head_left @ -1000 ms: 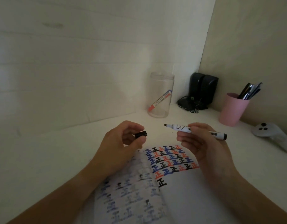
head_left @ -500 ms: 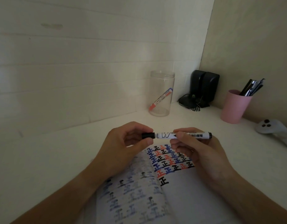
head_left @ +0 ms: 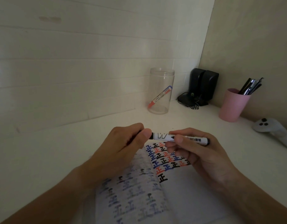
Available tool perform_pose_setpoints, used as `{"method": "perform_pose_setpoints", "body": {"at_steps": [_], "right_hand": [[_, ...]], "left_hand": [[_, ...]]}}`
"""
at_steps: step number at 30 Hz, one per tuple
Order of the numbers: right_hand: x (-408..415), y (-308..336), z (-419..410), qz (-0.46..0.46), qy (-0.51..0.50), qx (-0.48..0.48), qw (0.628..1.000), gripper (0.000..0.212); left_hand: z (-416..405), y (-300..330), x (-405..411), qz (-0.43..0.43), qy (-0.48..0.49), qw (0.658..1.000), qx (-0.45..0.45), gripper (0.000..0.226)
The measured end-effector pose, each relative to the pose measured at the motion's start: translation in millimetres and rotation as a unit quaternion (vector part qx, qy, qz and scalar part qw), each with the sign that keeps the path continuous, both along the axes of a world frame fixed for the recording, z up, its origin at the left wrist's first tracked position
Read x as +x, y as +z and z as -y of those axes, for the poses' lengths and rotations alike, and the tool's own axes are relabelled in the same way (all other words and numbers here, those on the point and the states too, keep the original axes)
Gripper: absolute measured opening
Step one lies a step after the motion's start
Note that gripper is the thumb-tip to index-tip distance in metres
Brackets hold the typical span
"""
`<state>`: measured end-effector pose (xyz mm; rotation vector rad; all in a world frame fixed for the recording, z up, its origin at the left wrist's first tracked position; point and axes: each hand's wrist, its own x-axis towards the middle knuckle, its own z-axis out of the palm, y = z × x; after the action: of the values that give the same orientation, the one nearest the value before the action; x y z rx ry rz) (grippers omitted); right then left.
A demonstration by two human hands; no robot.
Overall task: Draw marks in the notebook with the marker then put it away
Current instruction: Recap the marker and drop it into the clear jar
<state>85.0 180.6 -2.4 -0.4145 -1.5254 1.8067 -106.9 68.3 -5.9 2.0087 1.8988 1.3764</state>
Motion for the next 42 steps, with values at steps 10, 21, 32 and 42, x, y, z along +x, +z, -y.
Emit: {"method": "perform_pose_setpoints", "body": {"at_steps": [10, 21, 32, 42], "right_hand": [[3.3, -0.7, 7.1, -0.038, -0.026, 0.067, 0.997, 0.027], [-1.0, 3.5, 9.8, -0.055, 0.128, -0.059, 0.988, 0.046], [-5.7, -3.7, 9.6, 0.036, 0.099, -0.108, 0.989, 0.036], [-58.3, 97.2, -42.4, 0.028, -0.148, 0.163, 0.975, 0.065]], "left_hand": [[-0.1, -3.9, 11.7, 0.129, -0.054, 0.990, 0.008, 0.042], [-10.5, -5.4, 5.5, 0.202, -0.006, 0.976, 0.075, 0.035], [-13.2, -14.4, 3.5, -0.096, 0.058, 0.993, -0.023, 0.032], [-12.0, -19.3, -36.3, -0.200, 0.199, 0.959, -0.014, 0.046]]}}
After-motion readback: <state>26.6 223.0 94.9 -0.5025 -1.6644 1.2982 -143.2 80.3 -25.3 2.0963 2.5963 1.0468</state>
